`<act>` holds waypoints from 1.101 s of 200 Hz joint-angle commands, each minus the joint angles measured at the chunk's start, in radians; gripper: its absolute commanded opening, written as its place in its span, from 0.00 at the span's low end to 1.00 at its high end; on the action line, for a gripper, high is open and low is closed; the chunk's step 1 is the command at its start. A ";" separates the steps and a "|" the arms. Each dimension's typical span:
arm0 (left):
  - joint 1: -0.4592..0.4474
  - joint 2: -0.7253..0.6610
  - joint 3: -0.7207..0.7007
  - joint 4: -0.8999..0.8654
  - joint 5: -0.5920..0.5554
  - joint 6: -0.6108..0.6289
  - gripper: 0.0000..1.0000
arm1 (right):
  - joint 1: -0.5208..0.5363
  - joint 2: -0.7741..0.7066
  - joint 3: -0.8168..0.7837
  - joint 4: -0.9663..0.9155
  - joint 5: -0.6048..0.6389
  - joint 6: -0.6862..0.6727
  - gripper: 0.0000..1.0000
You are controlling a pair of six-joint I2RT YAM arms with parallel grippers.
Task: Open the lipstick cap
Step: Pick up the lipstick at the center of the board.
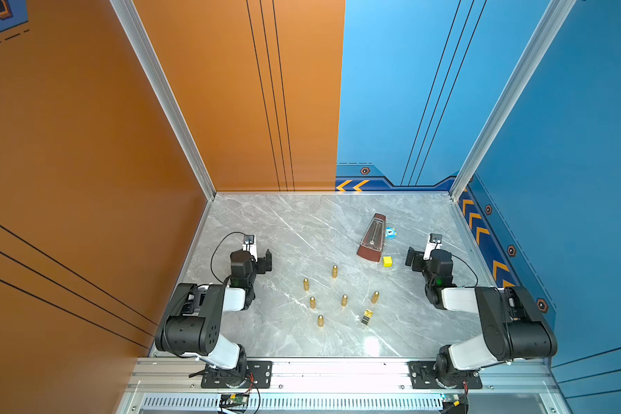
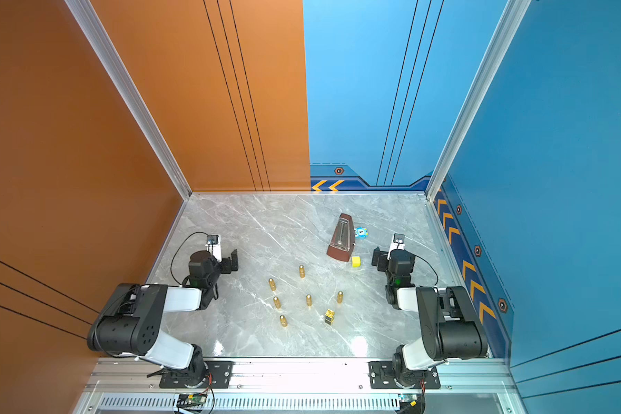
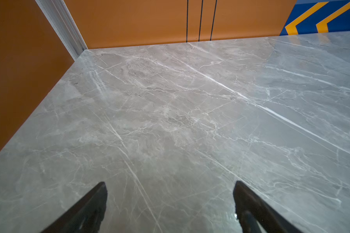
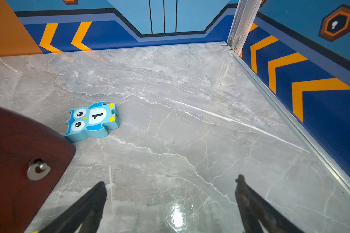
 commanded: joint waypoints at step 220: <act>-0.011 -0.214 -0.079 0.020 -0.052 0.003 0.98 | 0.000 -0.047 0.204 -0.366 -0.019 -0.011 1.00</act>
